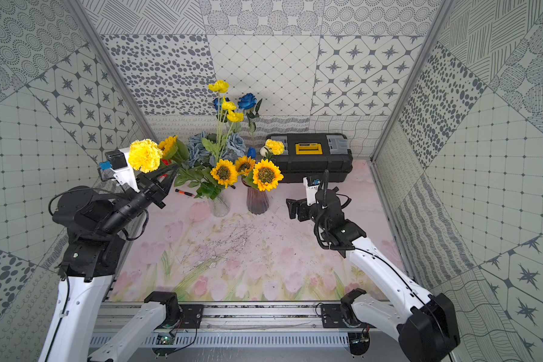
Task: Pick out yellow flowers from the vase
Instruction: Pick up the flower from the vase.
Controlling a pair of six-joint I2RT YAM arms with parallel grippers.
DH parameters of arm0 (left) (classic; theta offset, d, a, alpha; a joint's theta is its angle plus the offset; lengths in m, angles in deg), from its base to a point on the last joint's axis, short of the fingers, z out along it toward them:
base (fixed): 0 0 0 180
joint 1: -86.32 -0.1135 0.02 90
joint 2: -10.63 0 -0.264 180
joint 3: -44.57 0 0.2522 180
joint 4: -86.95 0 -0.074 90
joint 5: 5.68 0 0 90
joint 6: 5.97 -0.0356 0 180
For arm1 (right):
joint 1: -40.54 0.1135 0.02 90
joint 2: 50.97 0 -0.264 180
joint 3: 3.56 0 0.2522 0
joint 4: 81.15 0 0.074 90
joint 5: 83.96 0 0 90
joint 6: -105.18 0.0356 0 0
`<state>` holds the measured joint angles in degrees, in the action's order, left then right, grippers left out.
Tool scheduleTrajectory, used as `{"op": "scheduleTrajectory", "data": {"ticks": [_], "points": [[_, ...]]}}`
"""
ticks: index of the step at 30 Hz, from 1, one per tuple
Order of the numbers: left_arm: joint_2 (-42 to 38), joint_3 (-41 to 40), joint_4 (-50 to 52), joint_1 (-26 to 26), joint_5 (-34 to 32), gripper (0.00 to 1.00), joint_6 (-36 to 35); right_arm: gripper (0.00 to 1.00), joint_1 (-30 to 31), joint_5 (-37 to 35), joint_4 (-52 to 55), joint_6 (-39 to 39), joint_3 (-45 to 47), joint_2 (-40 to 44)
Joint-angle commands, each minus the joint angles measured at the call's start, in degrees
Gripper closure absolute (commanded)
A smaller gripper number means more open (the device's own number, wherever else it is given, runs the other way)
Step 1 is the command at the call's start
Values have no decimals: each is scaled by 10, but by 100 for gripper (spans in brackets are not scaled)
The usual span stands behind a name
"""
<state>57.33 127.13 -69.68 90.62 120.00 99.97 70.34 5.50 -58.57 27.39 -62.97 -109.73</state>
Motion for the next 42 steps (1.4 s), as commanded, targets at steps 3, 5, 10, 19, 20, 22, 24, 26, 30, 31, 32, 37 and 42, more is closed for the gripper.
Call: {"op": "scheduleTrajectory", "data": {"ticks": [3,5,10,19,20,22,24,26,30,31,32,37,42], "points": [[49,46,133,18,174,100,-34,2,61,28,-20,-43,33,51],[63,63,191,35,176,100,-64,2,84,27,-6,-54,34,62],[86,83,265,71,185,100,-105,2,134,60,-21,-65,64,109],[86,7,211,92,173,100,-77,10,242,142,-56,-89,2,55],[81,-5,197,93,165,100,-70,11,250,149,-66,-84,-7,42],[67,-34,145,94,155,100,-40,13,263,169,-86,-80,-18,13],[52,-59,94,94,146,100,-10,14,280,185,-108,-80,-26,-15],[41,-78,44,94,146,100,24,15,298,187,-137,-76,-27,-40],[40,-98,-18,96,172,100,72,16,321,184,-186,-71,-36,-85],[41,-100,-23,95,174,100,75,18,327,178,-183,-74,-43,-96],[40,-102,-24,97,176,100,77,18,332,173,-181,-79,-48,-104],[31,-120,-76,99,187,100,114,26,341,165,-197,-76,-53,-128],[36,-117,-78,102,195,100,113,54,341,150,-193,-80,-56,-133]]}}
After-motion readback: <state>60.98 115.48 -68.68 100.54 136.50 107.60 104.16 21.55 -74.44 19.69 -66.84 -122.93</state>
